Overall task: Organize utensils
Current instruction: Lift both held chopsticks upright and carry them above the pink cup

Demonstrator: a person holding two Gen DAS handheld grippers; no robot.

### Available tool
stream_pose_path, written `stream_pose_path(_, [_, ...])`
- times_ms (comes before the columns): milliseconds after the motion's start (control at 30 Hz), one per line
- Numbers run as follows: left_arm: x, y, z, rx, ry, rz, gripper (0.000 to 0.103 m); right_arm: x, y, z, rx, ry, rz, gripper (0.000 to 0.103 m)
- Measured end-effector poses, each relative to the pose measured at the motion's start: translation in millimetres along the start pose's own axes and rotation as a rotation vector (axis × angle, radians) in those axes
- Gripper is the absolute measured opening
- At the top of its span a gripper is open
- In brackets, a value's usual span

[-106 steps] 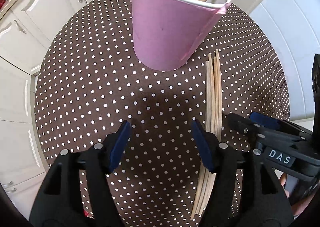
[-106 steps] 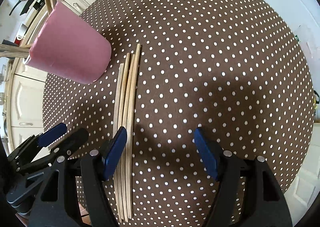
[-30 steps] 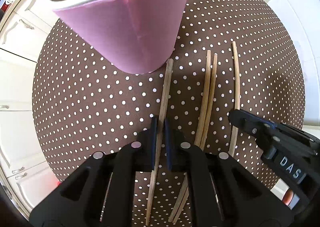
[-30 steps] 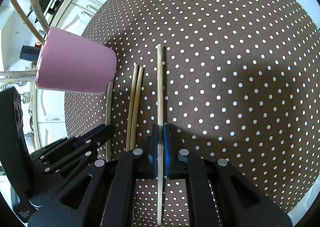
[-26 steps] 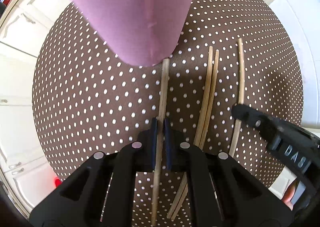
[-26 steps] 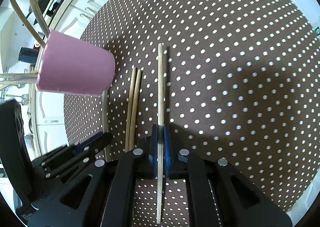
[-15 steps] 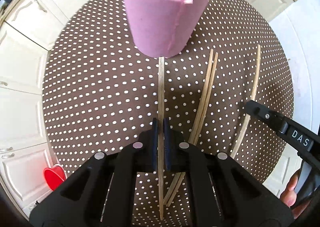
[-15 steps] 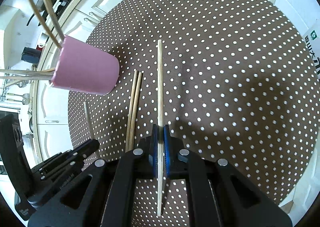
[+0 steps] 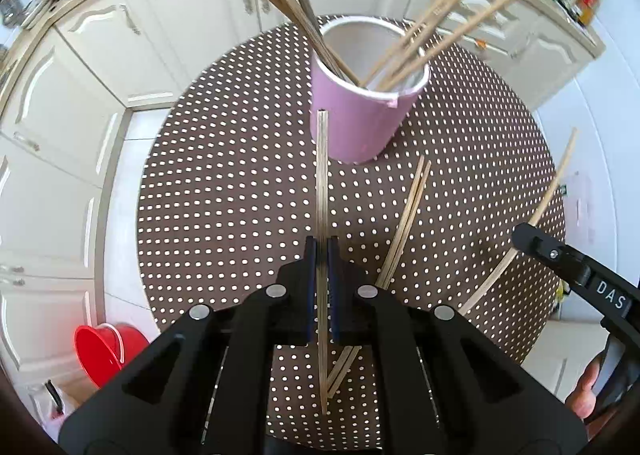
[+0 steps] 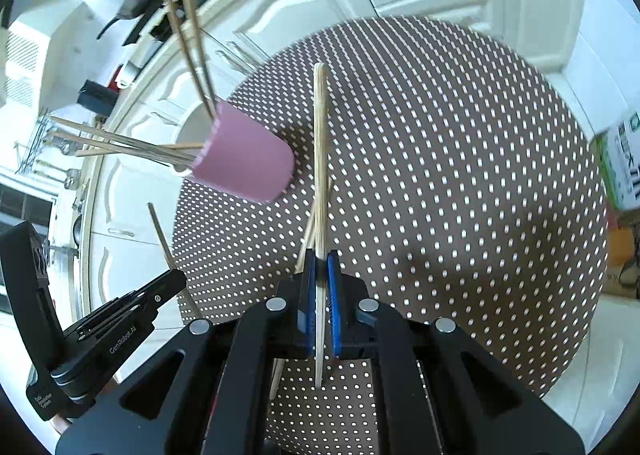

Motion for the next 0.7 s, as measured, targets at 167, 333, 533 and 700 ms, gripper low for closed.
stream_pose_path(167, [-12.2, 25.2, -18.1, 0.076, 0.058, -0.016, 0.006, -7.1, 13.5, -16.2, 0.028, 0.066, -0.018, 0.005])
stream_pose_path(333, [-24.0, 52.0, -28.6, 0.139, 0.104, -0.036, 0.006, -25.5, 12.9, -35.0, 0.045, 0.111, -0.037, 0.005])
stream_pose_path(533, [-36.0, 74.5, -38.9, 0.200, 0.150, -0.047, 0.006, -46.2, 19.1, -51.5, 0.078, 0.149, -0.072, 0.005])
stream_pose_path(700, [-40.6, 97.8, -49.0, 0.254, 0.165, -0.039, 0.006, -55.5, 30.8, -64.5, 0.120, 0.156, -0.094, 0.005])
Point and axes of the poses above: each gripper's, at about its wrist camera, not at the fingertips, and y roughly against the way its jaws point, x to its right, z to its underside, the point moved 10 cm from there along -y, roughly the way its jaws point, and after that the axes turned 4 degrees about x, right-handed, at the moved point
